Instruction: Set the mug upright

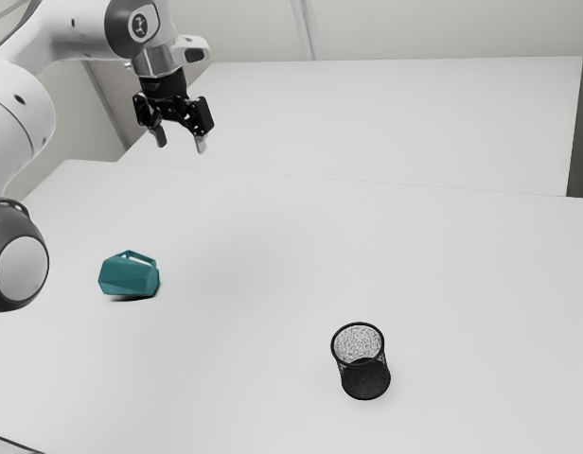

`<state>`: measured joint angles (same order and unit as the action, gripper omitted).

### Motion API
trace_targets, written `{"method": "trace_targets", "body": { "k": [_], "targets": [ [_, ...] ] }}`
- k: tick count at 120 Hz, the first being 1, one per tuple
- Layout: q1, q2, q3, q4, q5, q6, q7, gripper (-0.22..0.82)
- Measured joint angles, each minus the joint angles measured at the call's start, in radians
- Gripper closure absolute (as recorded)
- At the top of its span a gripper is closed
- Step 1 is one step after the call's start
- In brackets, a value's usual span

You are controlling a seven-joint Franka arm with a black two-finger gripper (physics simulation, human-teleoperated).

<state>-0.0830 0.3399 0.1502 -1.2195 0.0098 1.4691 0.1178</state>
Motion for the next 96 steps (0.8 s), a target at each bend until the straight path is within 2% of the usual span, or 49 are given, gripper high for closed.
{"method": "trace_targets", "body": {
  "k": [40, 51, 73, 85, 96],
  "targets": [
    [0.05, -0.006, -0.004, -0.017, -0.028, -0.015, 0.015, 0.0],
    [0.075, -0.027, 0.002, -0.082, -0.068, -0.025, 0.021, 0.0],
    [0.104, -0.091, 0.133, -0.293, -0.195, -0.005, 0.063, 0.0],
    [0.101, -0.095, 0.191, -0.355, -0.227, 0.023, 0.096, 0.0],
    [0.103, -0.094, 0.218, -0.385, -0.241, 0.053, 0.132, 0.0]
  ]
}}
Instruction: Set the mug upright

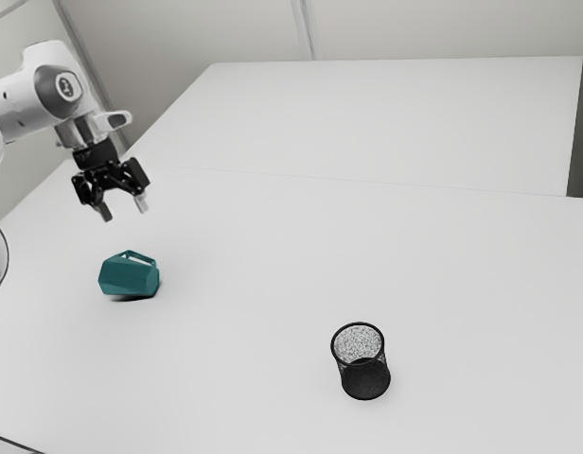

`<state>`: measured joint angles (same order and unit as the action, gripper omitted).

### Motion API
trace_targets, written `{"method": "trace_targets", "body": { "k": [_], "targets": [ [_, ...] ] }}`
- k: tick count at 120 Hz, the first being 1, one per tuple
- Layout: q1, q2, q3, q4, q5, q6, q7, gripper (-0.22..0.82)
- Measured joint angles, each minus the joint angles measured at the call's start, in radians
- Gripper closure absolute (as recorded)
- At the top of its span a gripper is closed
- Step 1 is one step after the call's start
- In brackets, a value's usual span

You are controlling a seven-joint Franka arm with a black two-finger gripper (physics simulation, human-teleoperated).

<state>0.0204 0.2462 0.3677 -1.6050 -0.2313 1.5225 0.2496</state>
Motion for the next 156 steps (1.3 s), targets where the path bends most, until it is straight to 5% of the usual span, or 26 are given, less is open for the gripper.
{"method": "trace_targets", "body": {
  "k": [76, 156],
  "targets": [
    [0.031, -0.085, 0.103, -0.276, -0.043, 0.304, 0.282, 0.0],
    [0.128, 0.042, 0.118, -0.298, -0.267, 0.422, 0.543, 0.0]
  ]
}}
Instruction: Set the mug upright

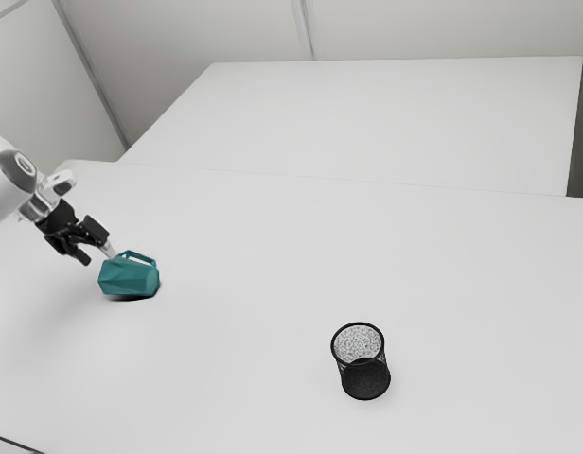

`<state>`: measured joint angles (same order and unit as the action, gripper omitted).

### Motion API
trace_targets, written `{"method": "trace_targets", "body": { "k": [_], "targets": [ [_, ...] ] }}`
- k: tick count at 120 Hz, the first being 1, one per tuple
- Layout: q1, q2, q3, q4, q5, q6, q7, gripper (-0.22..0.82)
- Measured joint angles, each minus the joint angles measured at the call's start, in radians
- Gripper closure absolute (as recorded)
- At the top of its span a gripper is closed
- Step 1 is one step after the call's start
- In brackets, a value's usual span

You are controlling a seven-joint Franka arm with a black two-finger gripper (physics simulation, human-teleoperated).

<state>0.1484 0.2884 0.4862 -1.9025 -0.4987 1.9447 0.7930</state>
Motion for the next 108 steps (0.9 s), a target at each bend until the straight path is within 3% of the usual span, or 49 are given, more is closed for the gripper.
{"method": "trace_targets", "body": {
  "k": [44, 108],
  "targets": [
    [0.029, 0.054, 0.0, 0.0, -0.142, -0.01, 0.115, 0.0],
    [0.057, 0.095, 0.028, 0.0, -0.288, -0.132, 0.217, 0.0]
  ]
}}
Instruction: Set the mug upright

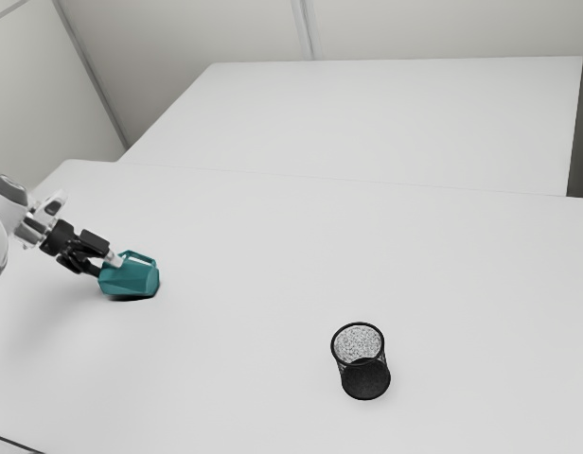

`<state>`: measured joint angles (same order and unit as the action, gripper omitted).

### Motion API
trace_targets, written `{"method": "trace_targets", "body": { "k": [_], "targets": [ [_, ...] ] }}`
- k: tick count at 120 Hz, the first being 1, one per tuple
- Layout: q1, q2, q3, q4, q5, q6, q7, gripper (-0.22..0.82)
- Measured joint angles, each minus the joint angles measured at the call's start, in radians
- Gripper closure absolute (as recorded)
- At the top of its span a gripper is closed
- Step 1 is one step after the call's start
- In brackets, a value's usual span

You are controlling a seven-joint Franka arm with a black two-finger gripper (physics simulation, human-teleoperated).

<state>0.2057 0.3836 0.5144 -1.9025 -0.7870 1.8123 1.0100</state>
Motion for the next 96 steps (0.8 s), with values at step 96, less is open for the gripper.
{"method": "trace_targets", "body": {
  "k": [96],
  "targets": [
    [0.045, 0.078, 0.012, 0.009, -0.197, -0.159, 0.074, 0.0]
  ]
}}
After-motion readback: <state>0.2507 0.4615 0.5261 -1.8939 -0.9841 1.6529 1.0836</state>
